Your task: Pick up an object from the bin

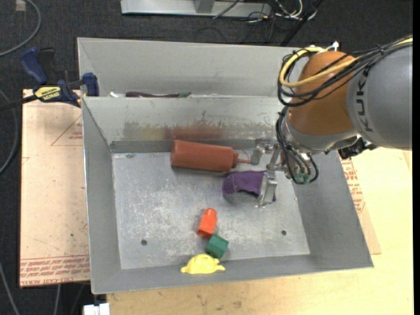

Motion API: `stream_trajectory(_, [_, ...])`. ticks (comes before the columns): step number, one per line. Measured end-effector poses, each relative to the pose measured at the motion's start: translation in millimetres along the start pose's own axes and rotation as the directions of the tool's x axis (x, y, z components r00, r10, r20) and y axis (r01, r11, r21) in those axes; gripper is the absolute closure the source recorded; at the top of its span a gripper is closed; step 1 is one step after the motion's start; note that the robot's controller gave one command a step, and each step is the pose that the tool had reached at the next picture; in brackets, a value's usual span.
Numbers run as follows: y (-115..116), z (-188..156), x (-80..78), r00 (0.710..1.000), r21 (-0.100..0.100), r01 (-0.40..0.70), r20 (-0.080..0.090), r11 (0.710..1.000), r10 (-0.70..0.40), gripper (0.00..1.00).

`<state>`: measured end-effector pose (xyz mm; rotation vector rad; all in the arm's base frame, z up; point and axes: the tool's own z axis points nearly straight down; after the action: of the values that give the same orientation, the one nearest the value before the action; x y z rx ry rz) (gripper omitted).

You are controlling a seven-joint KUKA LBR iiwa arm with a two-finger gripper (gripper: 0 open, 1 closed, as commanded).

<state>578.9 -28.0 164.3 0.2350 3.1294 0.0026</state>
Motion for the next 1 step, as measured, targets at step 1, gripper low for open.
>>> stream_trajectory(1, [7.4,22.8,-9.7,0.998,0.000,-0.056,0.001,0.998,0.056,0.00])
